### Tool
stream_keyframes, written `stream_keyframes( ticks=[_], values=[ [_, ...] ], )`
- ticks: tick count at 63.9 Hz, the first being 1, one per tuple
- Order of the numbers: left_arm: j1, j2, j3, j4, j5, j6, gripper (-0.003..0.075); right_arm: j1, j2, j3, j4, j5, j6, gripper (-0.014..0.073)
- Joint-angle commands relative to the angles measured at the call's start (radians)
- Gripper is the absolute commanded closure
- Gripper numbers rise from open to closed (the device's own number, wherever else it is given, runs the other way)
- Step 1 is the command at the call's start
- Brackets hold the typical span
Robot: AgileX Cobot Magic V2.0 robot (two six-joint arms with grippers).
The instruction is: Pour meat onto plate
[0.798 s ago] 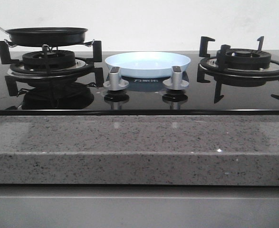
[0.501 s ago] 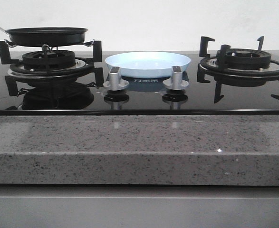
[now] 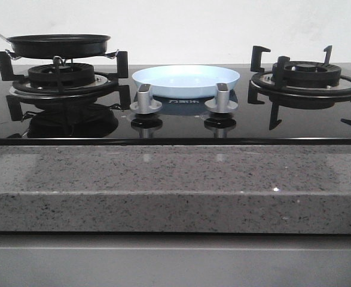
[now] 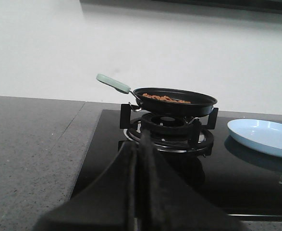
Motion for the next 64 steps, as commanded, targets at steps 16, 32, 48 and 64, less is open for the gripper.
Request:
stream_keyframes(
  ticks=[16,32,48,64],
  values=[
    [-0.006,-0.017,-0.020,-0.007,-0.136,0.001,0.0741,-0.006,-0.017,-0.013,-0.013,-0.088,-0.003,0.0662],
    [-0.006,0.010,-0.258,-0.024,0.051,0.001,0.0741,-0.006,-0.006,-0.193,-0.013,0.067,-0.003,0.0662],
    [-0.006,0.221,-0.529,-0.022,0.318,0.001,0.0741,-0.006,0.141,-0.460,-0.029,0.337,-0.005,0.0662],
    [-0.006,0.417,-0.633,-0.022,0.447,0.001,0.0741,-0.006,0.316,-0.573,-0.029,0.517,-0.005,0.0662]
  ],
)
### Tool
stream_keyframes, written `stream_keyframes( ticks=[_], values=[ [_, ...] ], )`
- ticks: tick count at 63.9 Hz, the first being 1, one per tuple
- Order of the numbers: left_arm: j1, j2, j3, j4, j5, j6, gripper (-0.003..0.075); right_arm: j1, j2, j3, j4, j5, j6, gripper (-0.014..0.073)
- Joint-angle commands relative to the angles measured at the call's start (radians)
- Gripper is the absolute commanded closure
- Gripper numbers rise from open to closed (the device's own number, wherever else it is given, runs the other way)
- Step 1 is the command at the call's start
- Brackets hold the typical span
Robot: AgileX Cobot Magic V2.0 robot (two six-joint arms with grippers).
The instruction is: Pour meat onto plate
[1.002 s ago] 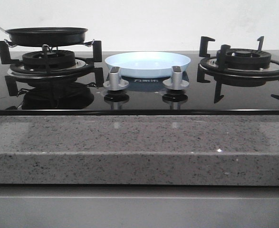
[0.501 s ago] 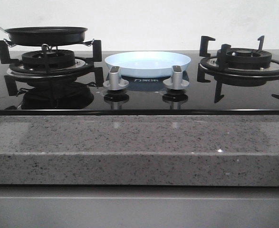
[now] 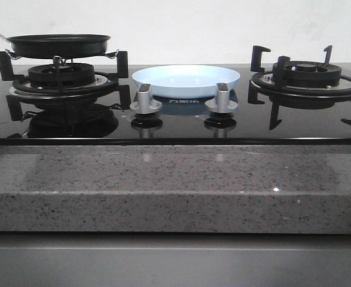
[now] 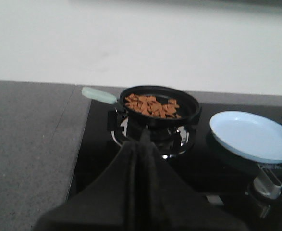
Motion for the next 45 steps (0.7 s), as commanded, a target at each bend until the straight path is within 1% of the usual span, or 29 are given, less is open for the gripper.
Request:
stream_keyframes(
  ticks=[1,12,23,26,29,32,36,39,41,42,43,45],
  values=[
    [-0.006,0.063,-0.040,-0.008,-0.051,0.001,0.0741,-0.006,0.065,-0.040,-0.012,-0.010,-0.005,0.0662],
    [-0.006,0.138,-0.038,-0.014,-0.059,0.001,0.0741,-0.006,0.118,-0.035,-0.012,0.006,-0.005,0.0662],
    [-0.006,0.194,-0.038,-0.016,-0.048,0.001,0.0741,-0.006,0.133,-0.035,-0.012,0.008,-0.005,0.0662],
    [-0.006,0.203,-0.038,-0.016,-0.051,0.001,0.0740,-0.006,0.133,-0.035,-0.012,0.008,-0.008,0.0657],
    [-0.006,0.213,-0.038,-0.016,-0.053,0.001,0.0738,-0.006,0.133,-0.035,-0.012,0.008,-0.017,0.0630],
    [-0.006,0.224,-0.038,-0.005,-0.052,0.001,0.0718,-0.006,0.133,-0.035,-0.012,0.008,-0.023,0.0571],
    [-0.006,0.236,-0.038,0.008,-0.052,0.001,0.0647,-0.006,0.133,-0.035,-0.012,0.008,-0.023,0.0452],
    [-0.006,0.241,-0.038,0.018,-0.052,0.001,0.0548,-0.006,0.133,-0.035,-0.012,0.008,-0.023,0.0319],
    [-0.006,0.246,-0.038,0.018,-0.052,0.001,0.0490,-0.006,0.133,-0.035,-0.012,0.007,-0.023,0.0251],
    [-0.006,0.246,-0.038,0.018,-0.052,0.001,0.0460,-0.006,0.133,-0.035,-0.012,0.007,-0.023,0.0204],
    [-0.006,0.248,-0.038,0.018,-0.052,0.001,0.0416,-0.006,0.133,-0.035,-0.012,0.007,-0.023,0.0176],
    [-0.006,0.250,-0.038,0.018,-0.052,0.001,0.0360,-0.006,0.133,-0.035,-0.012,0.007,-0.023,0.0128]
  ],
)
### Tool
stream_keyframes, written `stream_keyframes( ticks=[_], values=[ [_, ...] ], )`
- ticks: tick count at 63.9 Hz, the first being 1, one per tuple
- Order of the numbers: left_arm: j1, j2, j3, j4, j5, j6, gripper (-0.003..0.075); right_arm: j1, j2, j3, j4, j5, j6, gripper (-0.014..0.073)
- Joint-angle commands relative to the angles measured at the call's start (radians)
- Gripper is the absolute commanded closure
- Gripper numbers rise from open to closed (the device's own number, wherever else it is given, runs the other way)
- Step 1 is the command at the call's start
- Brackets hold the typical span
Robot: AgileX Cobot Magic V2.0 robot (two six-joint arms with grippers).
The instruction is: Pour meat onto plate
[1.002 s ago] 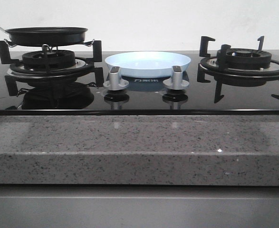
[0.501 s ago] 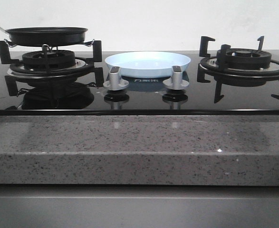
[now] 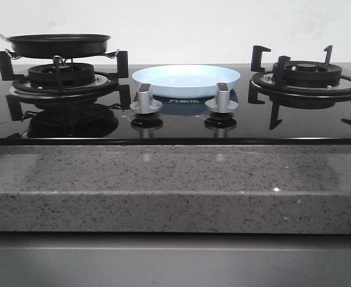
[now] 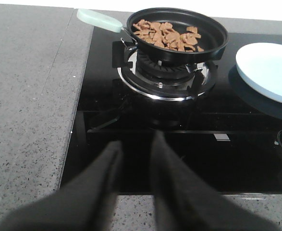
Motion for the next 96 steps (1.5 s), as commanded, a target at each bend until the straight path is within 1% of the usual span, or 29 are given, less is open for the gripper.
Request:
stream_keyframes(
  ticks=[1,3,5,9,17,27,37,44,52,57,69,80,96],
  values=[
    [-0.006,0.013,-0.035,0.003,-0.070,0.001,0.0335,-0.006,0.017,-0.030,-0.012,-0.073,-0.012,0.0109],
    [-0.006,0.016,-0.035,0.003,-0.070,0.001,0.0282,-0.006,0.017,-0.030,-0.012,-0.073,-0.012,0.0074],
    [-0.006,0.020,-0.035,0.003,-0.070,0.001,0.0247,-0.006,0.020,-0.030,-0.012,-0.073,-0.012,0.0060],
    [-0.006,0.022,-0.035,0.003,-0.070,0.001,0.0231,-0.002,0.037,-0.044,0.009,-0.068,-0.012,0.0071],
    [-0.006,0.022,-0.035,0.003,-0.073,0.001,0.0262,0.017,0.140,-0.120,0.073,-0.018,-0.021,0.0102],
    [-0.006,0.022,-0.035,0.003,-0.077,0.001,0.0305,0.084,0.325,-0.250,0.131,0.020,-0.097,0.0111],
    [-0.006,0.022,-0.035,0.003,-0.077,0.001,0.0335,0.167,0.521,-0.377,0.137,0.018,-0.111,0.0111],
    [-0.006,0.022,-0.035,0.003,-0.077,0.001,0.0336,0.208,0.675,-0.492,0.137,0.017,-0.111,0.0111],
    [-0.006,0.022,-0.035,0.003,-0.077,0.001,0.0336,0.217,0.833,-0.614,0.137,0.031,-0.111,0.0111],
    [-0.006,0.022,-0.035,0.003,-0.077,0.001,0.0336,0.217,0.942,-0.720,0.137,0.067,-0.111,0.0111],
    [-0.006,0.022,-0.035,0.003,-0.077,0.001,0.0336,0.217,1.150,-0.908,0.137,0.124,-0.111,0.0116],
    [-0.006,0.022,-0.035,0.003,-0.077,0.001,0.0336,0.217,1.297,-1.052,0.137,0.147,-0.119,0.0129],
    [-0.006,0.022,-0.035,0.003,-0.077,0.001,0.0336,0.217,1.500,-1.300,0.155,0.281,-0.145,0.0129]
  ],
)
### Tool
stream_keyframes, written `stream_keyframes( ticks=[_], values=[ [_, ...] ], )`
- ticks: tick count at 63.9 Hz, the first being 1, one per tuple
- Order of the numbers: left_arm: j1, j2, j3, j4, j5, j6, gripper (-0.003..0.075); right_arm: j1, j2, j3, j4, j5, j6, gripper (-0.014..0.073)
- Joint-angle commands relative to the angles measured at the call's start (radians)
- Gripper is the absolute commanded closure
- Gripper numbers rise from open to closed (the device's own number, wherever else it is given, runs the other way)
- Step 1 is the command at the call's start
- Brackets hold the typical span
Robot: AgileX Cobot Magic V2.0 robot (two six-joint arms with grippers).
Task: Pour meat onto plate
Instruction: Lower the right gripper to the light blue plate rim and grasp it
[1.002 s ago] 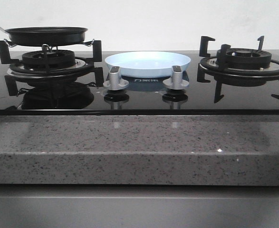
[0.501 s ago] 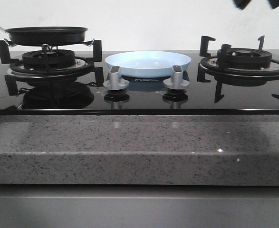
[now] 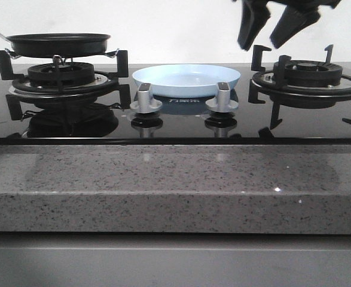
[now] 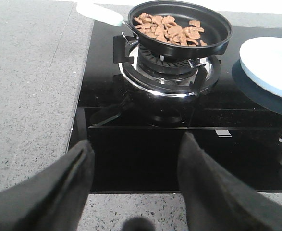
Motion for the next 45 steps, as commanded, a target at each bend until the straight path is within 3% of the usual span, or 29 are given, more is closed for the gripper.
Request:
stream_keyframes(
  ticks=[1,22,45],
  values=[
    [-0.006,0.008,-0.035,0.000,-0.077,0.001,0.0336,0.003,0.009,-0.110,0.027,0.014,-0.020,0.0129],
    [-0.006,0.008,-0.035,0.000,-0.077,0.001,0.0336,0.003,0.179,-0.314,0.054,0.103,-0.024,0.0129],
    [-0.006,0.008,-0.035,0.000,-0.077,0.001,0.0336,0.003,0.231,-0.349,0.082,0.115,-0.024,0.0132]
  ],
)
